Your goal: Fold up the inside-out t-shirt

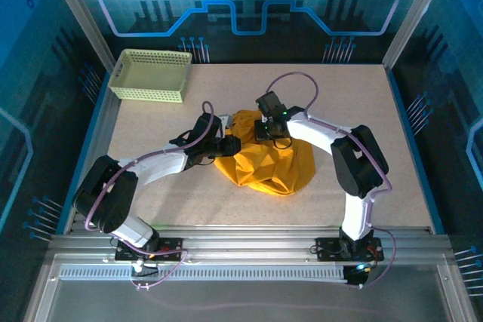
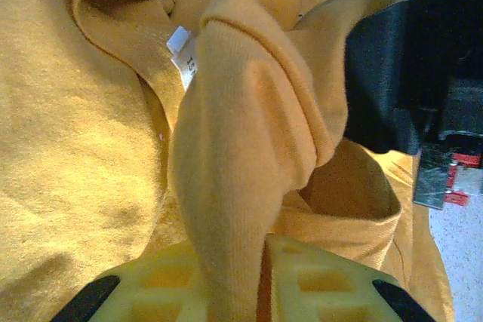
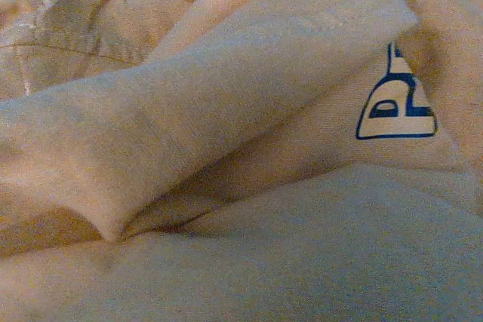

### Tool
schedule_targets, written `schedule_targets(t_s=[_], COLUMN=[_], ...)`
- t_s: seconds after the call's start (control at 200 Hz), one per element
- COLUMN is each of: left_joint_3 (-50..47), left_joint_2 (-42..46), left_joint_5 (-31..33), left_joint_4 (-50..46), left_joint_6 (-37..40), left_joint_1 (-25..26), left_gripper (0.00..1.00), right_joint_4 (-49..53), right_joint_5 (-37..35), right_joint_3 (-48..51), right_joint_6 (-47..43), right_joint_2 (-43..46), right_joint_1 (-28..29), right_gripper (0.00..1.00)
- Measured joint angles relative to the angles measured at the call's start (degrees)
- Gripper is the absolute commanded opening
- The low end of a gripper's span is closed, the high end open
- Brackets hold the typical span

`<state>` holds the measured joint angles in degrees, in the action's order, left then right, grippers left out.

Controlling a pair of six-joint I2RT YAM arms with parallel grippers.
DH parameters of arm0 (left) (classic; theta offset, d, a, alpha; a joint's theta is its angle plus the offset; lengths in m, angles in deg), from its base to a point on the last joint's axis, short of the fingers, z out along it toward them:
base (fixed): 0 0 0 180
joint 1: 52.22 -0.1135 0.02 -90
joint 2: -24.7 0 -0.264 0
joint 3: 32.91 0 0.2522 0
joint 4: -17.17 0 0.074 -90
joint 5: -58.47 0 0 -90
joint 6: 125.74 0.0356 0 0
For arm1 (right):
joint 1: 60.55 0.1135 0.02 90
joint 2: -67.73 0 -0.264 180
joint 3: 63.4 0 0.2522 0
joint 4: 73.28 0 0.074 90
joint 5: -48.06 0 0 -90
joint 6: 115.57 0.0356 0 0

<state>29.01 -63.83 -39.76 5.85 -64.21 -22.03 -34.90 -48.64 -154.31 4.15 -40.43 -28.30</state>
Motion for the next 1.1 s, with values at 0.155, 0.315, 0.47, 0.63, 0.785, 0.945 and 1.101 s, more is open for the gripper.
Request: schedule_targets(t_s=[0.155,0.315,0.47,0.63,0.785,0.945,1.101], left_joint_3=[1.4,4.7,9.3,9.6,5.2,5.2,5.2], left_joint_2=[0.0,-0.1,-1.7,1.1,12.3,14.6,10.7], left_joint_5=[1.2,2.5,5.4,13.9,16.3,13.7,12.2], left_joint_4=[-2.3,-3.7,-8.5,-13.1,-11.2,-5.5,-3.1], left_joint_6=[0.4,0.9,3.0,7.1,12.3,14.7,15.5], left_joint_1=[-0.2,-1.6,-1.9,1.3,9.8,12.0,11.9], left_gripper=[0.21,0.31,0.48,0.76,0.81,0.71,0.68], right_joint_4=[2.5,4.6,4.8,4.4,2.6,0.6,0.2], right_joint_5=[1.4,4.3,7.1,10.5,13.2,15.2,15.9], right_joint_3=[2.3,5.7,8.3,10.9,11.5,11.7,11.7], right_joint_6=[-1.0,-1.9,-2.1,-1.2,-0.3,0.5,1.0], right_joint_2=[9.4,24.4,31.2,31.5,31.6,32.3,34.4], right_joint_1=[0.2,0.7,0.6,0.2,0.2,0.7,2.1], right_gripper=[0.00,0.00,0.00,0.00,0.00,0.00,0.00])
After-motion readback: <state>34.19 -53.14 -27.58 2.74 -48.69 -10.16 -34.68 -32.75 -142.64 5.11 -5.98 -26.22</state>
